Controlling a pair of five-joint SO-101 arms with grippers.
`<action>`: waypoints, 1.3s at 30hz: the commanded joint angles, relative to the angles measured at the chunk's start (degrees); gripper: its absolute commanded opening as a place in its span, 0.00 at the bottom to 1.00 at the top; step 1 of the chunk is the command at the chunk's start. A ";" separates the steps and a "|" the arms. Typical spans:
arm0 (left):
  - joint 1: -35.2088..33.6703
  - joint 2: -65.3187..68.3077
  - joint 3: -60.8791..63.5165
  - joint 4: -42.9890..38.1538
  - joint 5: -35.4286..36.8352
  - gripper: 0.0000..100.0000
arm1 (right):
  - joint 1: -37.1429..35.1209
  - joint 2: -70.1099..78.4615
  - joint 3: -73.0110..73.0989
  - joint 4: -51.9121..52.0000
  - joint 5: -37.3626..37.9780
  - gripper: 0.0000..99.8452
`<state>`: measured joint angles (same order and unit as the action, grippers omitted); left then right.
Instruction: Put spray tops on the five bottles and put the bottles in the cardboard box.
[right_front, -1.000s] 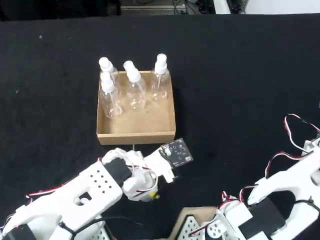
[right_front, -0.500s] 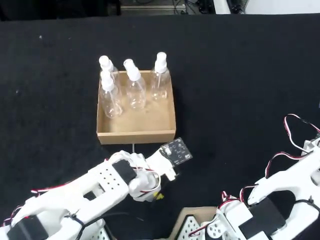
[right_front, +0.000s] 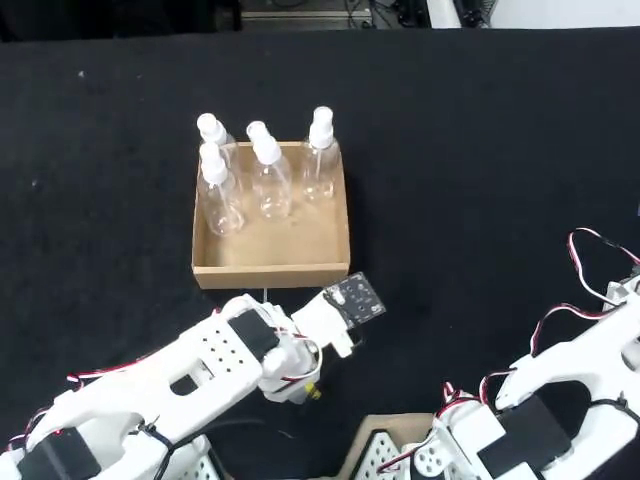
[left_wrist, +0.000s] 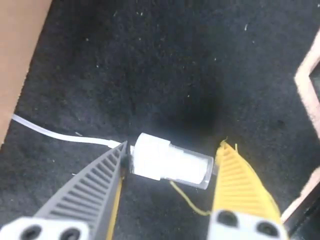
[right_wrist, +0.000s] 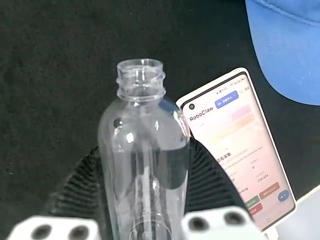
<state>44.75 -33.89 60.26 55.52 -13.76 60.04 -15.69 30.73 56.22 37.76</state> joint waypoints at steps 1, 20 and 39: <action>0.57 -0.18 1.19 -1.67 0.35 0.25 | 1.14 -0.48 -4.09 -1.32 0.44 0.01; 0.48 -0.18 1.19 2.46 -5.63 0.25 | 1.14 -0.57 -4.09 -1.05 0.35 0.01; 8.13 -0.79 -7.78 16.62 -5.89 0.16 | 0.97 -0.66 -4.09 -1.05 0.09 0.01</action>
<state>49.23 -33.89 60.09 65.45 -19.12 60.04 -15.69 30.73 56.22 37.76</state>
